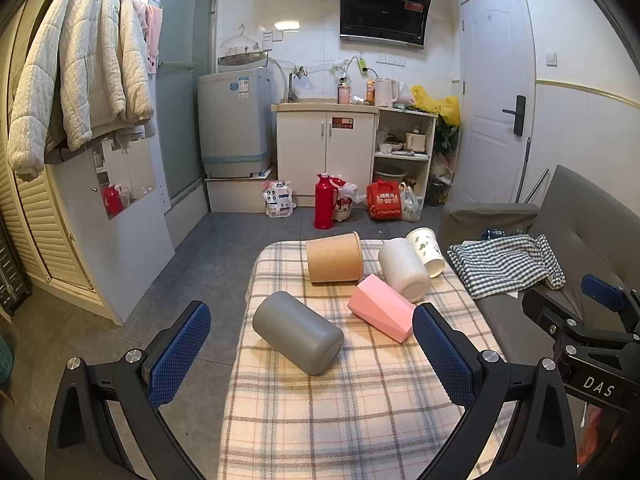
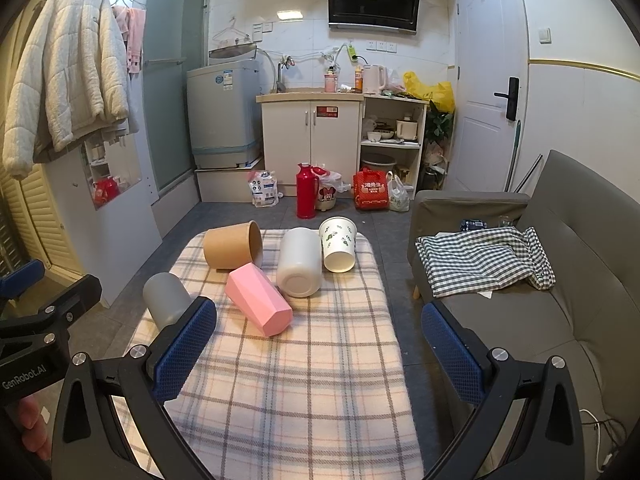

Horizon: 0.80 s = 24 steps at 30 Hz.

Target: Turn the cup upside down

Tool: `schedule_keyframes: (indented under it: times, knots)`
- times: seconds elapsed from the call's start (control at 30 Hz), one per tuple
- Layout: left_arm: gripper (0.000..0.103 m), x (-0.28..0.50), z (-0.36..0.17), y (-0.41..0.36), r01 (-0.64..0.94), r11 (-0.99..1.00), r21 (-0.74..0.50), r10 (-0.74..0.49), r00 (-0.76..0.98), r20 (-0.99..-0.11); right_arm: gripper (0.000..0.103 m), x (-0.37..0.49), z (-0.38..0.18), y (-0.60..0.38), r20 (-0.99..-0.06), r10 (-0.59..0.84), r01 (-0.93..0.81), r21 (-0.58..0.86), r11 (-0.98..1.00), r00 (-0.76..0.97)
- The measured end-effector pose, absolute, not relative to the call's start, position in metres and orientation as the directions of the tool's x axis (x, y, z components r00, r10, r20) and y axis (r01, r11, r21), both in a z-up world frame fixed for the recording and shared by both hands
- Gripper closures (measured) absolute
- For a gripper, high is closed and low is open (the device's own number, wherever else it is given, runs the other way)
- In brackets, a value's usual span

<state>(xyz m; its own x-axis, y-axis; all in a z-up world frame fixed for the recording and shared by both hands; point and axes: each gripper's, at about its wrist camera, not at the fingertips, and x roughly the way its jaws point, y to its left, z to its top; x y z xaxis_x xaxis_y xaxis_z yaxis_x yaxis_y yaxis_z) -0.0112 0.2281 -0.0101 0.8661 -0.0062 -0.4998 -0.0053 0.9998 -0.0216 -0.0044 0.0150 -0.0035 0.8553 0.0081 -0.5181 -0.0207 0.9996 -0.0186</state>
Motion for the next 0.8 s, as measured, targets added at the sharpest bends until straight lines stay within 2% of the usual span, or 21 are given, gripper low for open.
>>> schedule_keyframes:
  times: [0.8]
  knots:
    - [0.0, -0.0114, -0.0127, 0.2283, -0.006, 1.0, -0.021, -0.006, 0.864, -0.503, 0.0, -0.0015, -0.0077, 0.0136, -0.522, 0.016, -0.03, -0.018, 0.999, 0.853]
